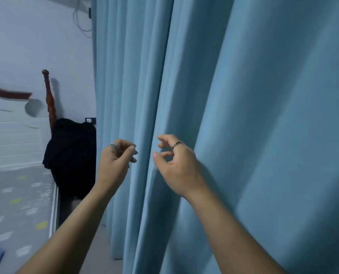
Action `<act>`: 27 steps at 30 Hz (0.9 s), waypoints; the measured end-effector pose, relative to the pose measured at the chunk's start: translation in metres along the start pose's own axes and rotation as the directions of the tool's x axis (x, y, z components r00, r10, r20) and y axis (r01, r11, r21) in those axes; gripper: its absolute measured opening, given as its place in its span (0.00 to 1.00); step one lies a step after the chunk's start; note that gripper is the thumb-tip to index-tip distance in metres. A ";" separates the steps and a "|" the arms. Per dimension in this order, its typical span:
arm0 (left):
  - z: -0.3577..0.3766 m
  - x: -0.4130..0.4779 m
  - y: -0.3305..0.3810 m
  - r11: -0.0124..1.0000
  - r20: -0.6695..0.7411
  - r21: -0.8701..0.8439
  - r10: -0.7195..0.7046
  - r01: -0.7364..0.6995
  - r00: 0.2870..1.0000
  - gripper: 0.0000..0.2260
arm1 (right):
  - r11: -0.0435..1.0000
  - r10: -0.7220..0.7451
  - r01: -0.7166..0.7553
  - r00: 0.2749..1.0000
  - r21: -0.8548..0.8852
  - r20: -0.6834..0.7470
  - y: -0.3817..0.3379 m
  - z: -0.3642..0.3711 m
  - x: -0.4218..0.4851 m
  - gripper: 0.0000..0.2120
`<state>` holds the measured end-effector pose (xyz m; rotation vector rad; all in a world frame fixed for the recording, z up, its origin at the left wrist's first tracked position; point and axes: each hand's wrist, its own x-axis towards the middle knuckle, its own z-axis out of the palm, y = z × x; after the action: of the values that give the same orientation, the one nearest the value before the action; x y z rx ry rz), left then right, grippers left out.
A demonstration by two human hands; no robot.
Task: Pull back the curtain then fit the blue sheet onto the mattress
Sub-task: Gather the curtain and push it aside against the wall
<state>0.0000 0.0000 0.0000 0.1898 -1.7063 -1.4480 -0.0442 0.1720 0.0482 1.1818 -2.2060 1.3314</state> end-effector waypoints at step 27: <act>0.064 0.232 -0.161 0.984 0.044 -0.069 0.169 -0.166 0.985 0.24 | 0.984 -0.054 -0.097 0.647 -0.152 -0.761 0.181 0.101 0.187 0.19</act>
<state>-0.2504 -0.1447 -0.0182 -0.0253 -1.6702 -1.3907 -0.2847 0.0366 0.0040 0.3738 -1.6418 1.2740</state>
